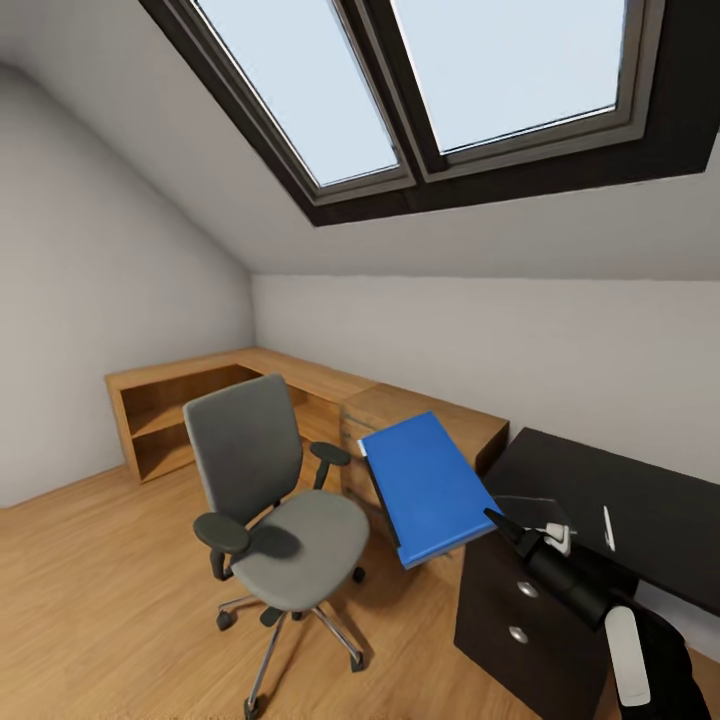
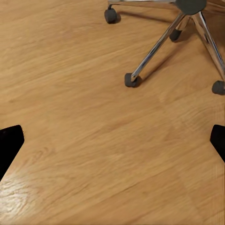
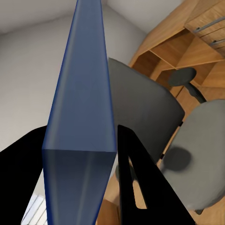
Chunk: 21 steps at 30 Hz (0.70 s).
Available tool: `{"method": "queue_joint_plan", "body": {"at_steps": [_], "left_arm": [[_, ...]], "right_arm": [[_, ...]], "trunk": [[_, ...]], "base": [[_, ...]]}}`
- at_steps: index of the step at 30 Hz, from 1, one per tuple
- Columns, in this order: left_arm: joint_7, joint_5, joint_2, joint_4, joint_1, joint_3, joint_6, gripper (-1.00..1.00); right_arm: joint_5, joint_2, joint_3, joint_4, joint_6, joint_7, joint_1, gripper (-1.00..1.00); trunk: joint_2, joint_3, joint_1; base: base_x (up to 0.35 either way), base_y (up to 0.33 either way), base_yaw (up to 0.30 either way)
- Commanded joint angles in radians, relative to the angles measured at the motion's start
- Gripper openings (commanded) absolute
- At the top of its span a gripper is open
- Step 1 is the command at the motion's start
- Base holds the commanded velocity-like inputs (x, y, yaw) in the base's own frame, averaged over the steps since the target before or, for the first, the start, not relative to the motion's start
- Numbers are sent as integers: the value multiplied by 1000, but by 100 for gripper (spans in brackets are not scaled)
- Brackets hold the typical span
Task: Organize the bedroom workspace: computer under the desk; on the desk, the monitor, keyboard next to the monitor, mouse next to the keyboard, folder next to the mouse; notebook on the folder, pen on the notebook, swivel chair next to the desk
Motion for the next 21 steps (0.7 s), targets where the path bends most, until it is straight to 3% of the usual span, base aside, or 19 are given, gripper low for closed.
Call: {"method": "queue_joint_plan", "body": {"at_steps": [1, 21], "left_arm": [[2, 9, -1, -2, 0, 1, 5, 100], [2, 9, -3, -2, 0, 1, 5, 100]], "right_arm": [[-1, 1, -3, 0, 5, 3, -1, -100], [-1, 0, -3, 0, 7, 5, -1, -100]], "trunk": [[-1, -3, 0], [-1, -32, 0]], "base": [[0, 0, 109], [0, 0, 105]]}}
